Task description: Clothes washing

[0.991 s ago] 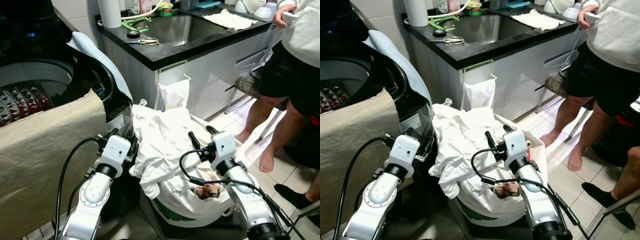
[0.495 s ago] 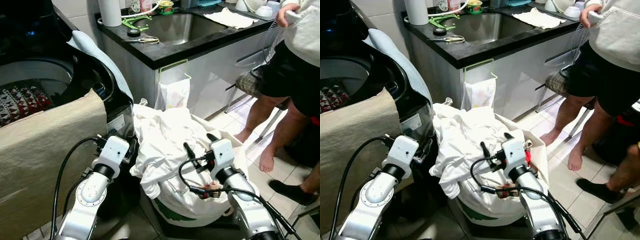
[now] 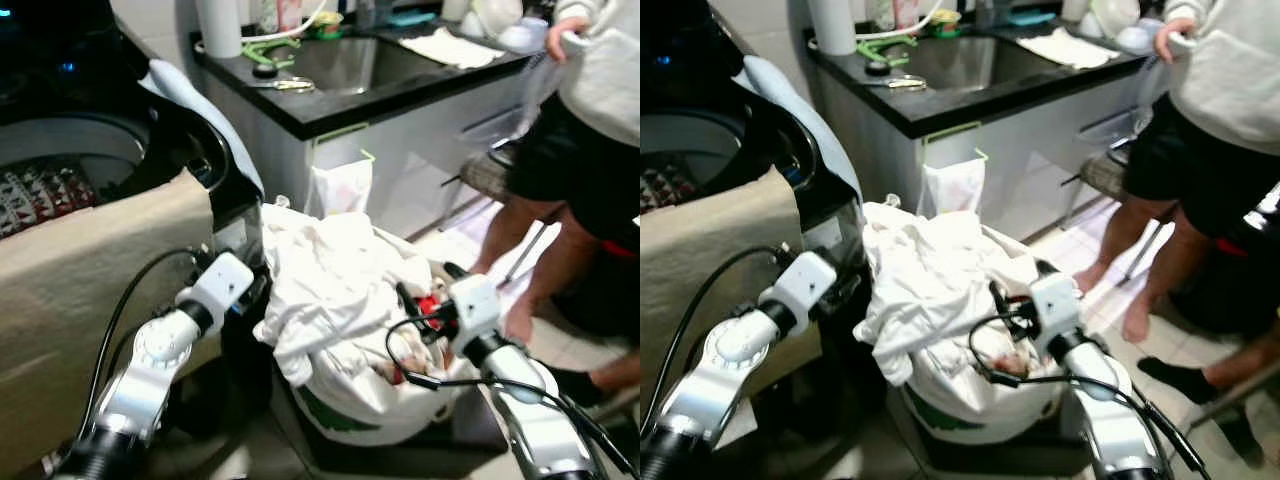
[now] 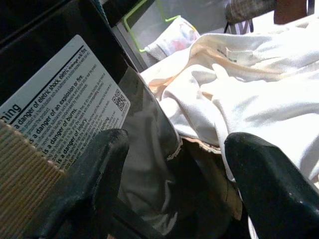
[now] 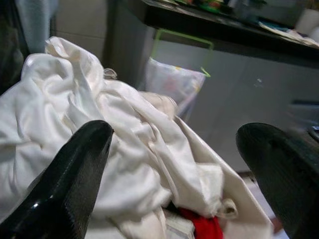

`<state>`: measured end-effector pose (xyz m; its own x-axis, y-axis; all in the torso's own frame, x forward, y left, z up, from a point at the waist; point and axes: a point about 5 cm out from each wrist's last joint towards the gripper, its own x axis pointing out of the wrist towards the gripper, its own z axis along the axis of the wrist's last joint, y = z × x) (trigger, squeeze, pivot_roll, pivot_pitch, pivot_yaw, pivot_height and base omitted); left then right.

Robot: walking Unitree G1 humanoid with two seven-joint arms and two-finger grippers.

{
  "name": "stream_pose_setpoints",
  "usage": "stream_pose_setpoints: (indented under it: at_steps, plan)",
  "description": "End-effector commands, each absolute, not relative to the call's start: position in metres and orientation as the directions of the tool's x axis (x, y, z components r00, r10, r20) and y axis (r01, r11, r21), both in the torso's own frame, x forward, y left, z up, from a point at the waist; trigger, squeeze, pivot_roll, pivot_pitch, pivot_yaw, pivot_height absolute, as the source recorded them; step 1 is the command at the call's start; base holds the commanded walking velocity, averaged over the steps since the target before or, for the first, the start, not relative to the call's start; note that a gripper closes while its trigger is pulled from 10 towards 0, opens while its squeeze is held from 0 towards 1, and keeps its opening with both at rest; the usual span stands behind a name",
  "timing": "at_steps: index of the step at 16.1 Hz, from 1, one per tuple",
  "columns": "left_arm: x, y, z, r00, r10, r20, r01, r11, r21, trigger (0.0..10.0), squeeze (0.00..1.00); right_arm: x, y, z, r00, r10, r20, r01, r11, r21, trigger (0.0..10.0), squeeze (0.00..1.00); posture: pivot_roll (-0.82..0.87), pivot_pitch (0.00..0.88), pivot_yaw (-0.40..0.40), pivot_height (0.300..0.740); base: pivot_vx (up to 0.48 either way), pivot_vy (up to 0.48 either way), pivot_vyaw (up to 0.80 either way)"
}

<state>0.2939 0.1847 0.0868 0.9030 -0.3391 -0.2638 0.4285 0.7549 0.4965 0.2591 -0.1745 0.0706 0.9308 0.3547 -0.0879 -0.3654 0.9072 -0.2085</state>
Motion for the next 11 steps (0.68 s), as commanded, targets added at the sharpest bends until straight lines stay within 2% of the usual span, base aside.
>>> stream_pose_setpoints:
  at_steps: [1, 2, 5, 6, 8, 11]
  plan:
    - [0.295, 0.188, 0.076, 0.883, -0.321, -0.342, 0.459, 0.739, 0.493, 10.0, 0.00, 0.260, -0.178, 0.077, 0.937, 0.343, -0.067, -0.349, 0.916, -0.198, 10.0, 0.00, -0.06, 0.000, -0.037, 0.740, 0.000, 0.000, 0.00]
    - [0.292, 0.181, 0.071, 0.860, -0.356, -0.365, 0.499, 0.735, 0.459, 10.0, 0.00, 0.259, -0.181, 0.078, 0.939, 0.336, -0.070, -0.344, 0.919, -0.196, 10.0, 0.00, -0.07, 0.000, -0.032, 0.740, 0.000, 0.000, 0.00]
    - [0.294, 0.171, 0.077, 0.927, -0.317, -0.199, 0.364, 0.890, 0.276, 10.0, 0.00, 0.259, -0.182, 0.079, 0.944, 0.323, -0.073, -0.331, 0.927, -0.178, 10.0, 0.00, -0.07, 0.000, -0.022, 0.740, 0.000, 0.000, 0.00]
    - [0.292, 0.164, 0.079, 0.930, -0.327, -0.167, 0.362, 0.895, 0.261, 10.0, 0.00, 0.259, -0.182, 0.079, 0.944, 0.321, -0.072, -0.328, 0.928, -0.175, 10.0, 0.00, -0.07, 0.000, -0.023, 0.740, 0.000, 0.000, 0.00]
    - [0.273, 0.124, 0.083, 0.911, -0.402, -0.087, 0.412, 0.889, 0.200, 10.0, 0.00, 0.261, -0.181, 0.081, 0.950, 0.307, -0.056, -0.312, 0.936, -0.165, 10.0, 0.00, -0.06, 0.000, -0.020, 0.740, 0.000, 0.000, 0.00]
    - [0.259, 0.105, 0.078, 0.902, -0.424, -0.082, 0.432, 0.886, 0.166, 10.0, 0.00, 0.264, -0.177, 0.081, 0.951, 0.306, -0.050, -0.310, 0.935, -0.171, 10.0, 0.00, -0.04, 0.000, -0.020, 0.740, 0.000, 0.000, 0.00]
